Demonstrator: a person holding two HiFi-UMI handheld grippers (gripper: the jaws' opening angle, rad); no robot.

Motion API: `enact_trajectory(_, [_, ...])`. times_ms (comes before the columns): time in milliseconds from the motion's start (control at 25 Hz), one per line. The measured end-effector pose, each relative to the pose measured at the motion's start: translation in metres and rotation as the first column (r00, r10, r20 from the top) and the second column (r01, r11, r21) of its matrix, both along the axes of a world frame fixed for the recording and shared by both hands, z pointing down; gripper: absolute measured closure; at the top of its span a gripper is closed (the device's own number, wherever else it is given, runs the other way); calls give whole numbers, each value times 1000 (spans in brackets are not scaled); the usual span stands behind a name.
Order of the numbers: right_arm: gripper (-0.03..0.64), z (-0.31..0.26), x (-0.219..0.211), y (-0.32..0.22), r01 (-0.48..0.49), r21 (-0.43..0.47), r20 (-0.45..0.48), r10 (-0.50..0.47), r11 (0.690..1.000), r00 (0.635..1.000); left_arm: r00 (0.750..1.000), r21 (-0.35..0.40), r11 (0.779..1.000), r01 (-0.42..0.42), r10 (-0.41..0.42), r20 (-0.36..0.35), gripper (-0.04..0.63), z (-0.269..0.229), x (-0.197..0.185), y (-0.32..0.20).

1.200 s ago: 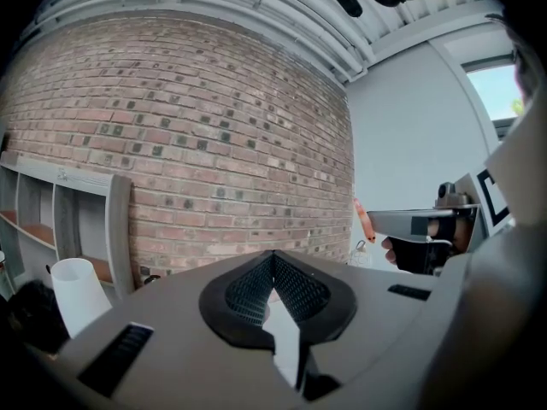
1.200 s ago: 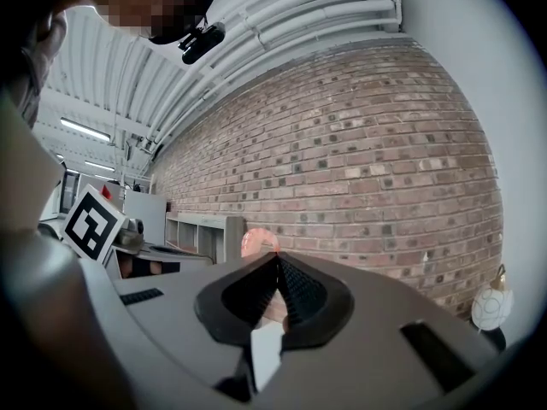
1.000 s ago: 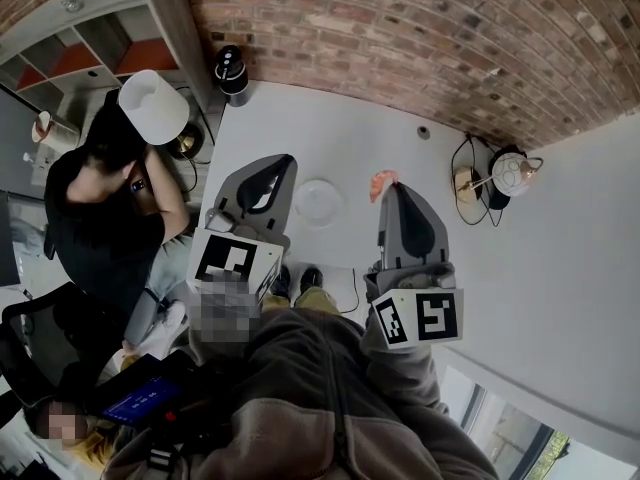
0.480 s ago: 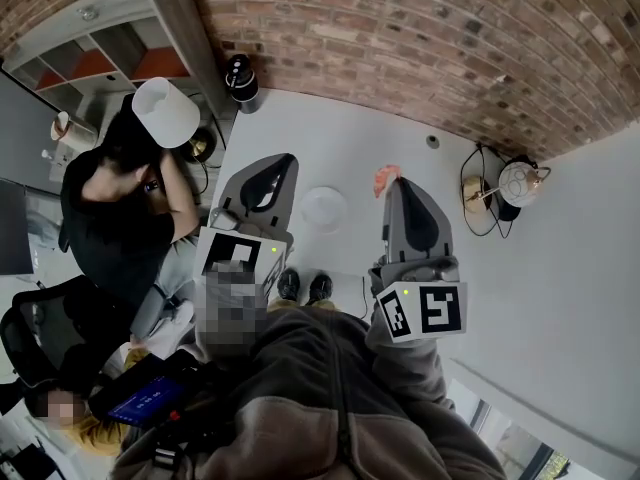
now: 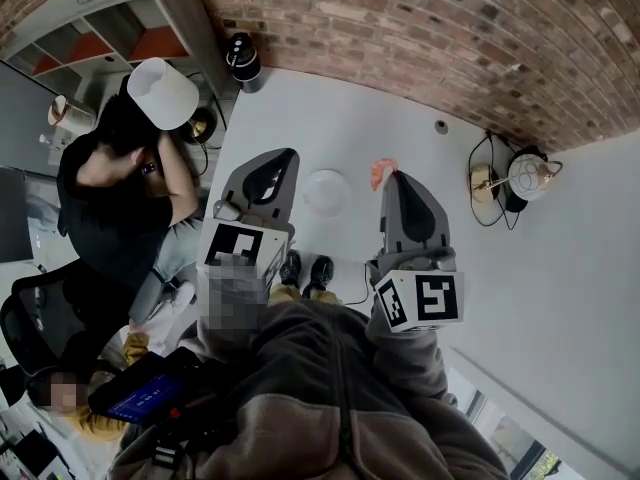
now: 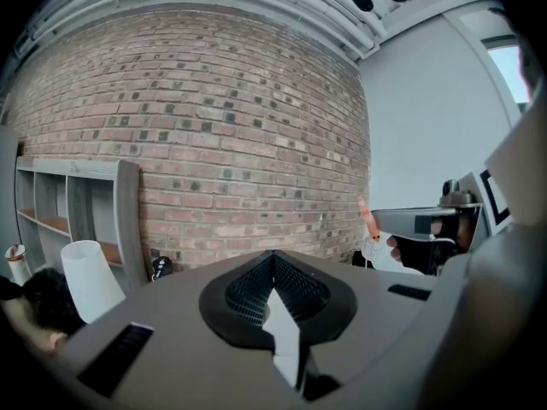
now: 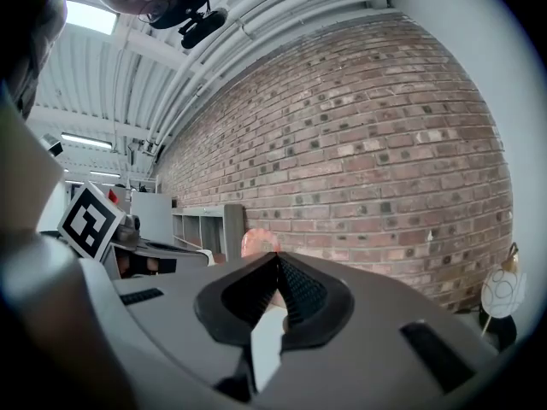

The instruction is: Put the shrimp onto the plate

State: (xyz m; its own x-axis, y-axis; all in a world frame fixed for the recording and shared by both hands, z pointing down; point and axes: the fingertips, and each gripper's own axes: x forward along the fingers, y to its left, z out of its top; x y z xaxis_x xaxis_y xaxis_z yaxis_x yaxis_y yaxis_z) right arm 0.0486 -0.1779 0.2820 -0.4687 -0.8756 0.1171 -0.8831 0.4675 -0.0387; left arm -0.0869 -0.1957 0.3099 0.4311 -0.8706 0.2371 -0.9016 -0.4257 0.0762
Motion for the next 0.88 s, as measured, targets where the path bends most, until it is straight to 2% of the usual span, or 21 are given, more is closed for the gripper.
enact_trajectory(160, [614, 23, 10, 4, 11, -30, -3, -11, 1000, 1000, 1000, -32, 999, 8, -8, 12, 591, 23, 9, 6])
enact_trajectory(440, [614, 51, 2, 9, 33, -95, -8, -34, 995, 999, 1000, -106, 994, 13, -12, 10, 591, 56, 7, 12])
enact_trajectory(880, [614, 108, -4, 12, 53, -219, -2, -54, 974, 999, 999, -209, 977, 48, -42, 32, 591, 110, -1, 16])
